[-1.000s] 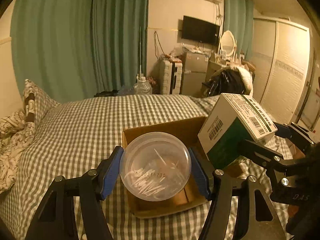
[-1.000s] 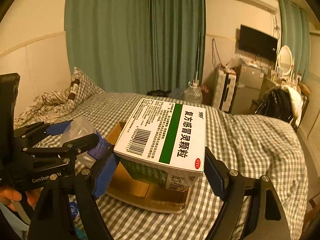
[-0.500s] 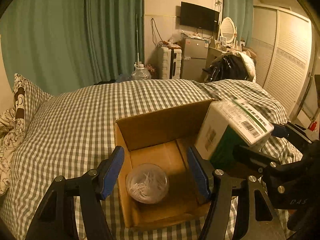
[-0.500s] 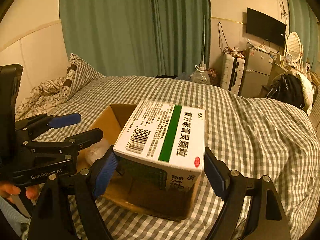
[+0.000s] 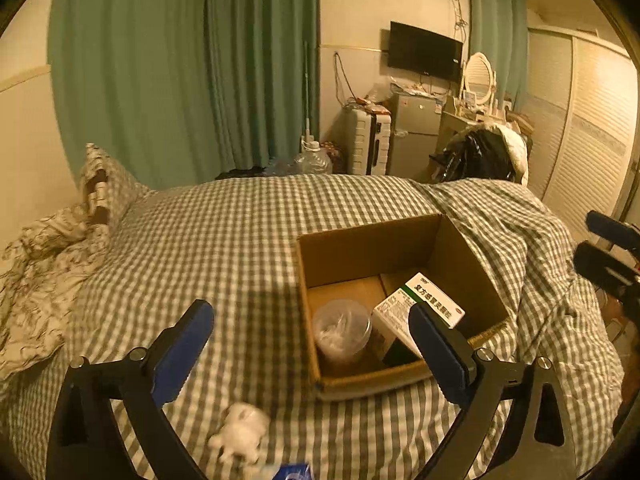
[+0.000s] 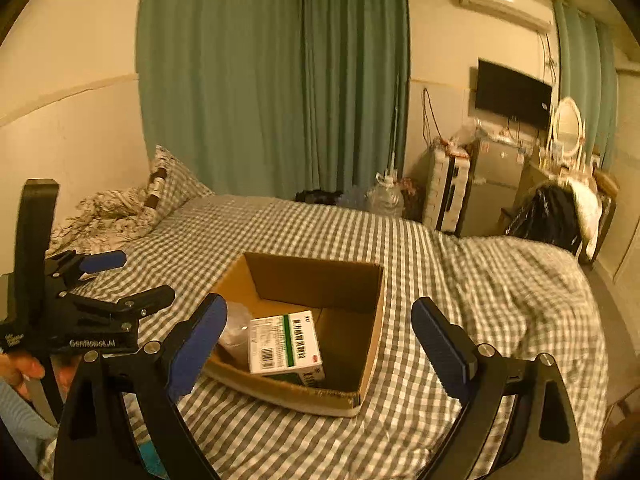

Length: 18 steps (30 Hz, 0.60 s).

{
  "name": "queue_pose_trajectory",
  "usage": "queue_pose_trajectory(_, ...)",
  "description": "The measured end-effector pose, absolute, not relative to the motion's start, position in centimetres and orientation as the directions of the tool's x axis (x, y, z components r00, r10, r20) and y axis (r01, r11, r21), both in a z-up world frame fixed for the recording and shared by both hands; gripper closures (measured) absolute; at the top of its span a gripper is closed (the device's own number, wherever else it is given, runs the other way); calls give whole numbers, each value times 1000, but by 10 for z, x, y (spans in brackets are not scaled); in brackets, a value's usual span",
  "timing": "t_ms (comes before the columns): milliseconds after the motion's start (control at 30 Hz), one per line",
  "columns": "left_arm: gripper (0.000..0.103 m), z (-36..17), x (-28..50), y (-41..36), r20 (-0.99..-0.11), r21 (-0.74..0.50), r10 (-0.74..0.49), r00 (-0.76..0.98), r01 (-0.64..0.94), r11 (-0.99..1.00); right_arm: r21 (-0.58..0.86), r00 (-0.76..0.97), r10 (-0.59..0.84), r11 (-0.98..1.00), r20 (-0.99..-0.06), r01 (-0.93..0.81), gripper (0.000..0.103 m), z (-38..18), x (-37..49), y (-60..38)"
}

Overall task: Organize objects
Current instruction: 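Grasp the brown tape roll with the left tool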

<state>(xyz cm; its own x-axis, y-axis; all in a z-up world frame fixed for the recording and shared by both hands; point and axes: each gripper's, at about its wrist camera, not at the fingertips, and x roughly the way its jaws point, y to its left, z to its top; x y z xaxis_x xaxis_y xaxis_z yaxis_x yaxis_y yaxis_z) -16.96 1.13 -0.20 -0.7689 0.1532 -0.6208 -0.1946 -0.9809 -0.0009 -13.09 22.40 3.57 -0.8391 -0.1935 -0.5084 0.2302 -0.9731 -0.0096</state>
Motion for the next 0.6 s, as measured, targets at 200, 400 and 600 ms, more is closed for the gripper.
queue_pose_trajectory(200, 0, 17, -121, -17, -623, -6, 127, -772, -158, -987, -83, -858, -199, -960, -474, 268, 9, 64, -71, 202)
queue_pose_trajectory(400, 0, 1, -66, -38, -638, 44, 44, -769, -93, -995, -110, -842, -213, -946, -496, 305, 9, 48, -25, 186)
queue_pose_trajectory(600, 0, -44, -18, -43, -668, 86, -24, -744, -45, -995, -125, -807, -197, -941, -557, 316, 9, -4, 2, 171)
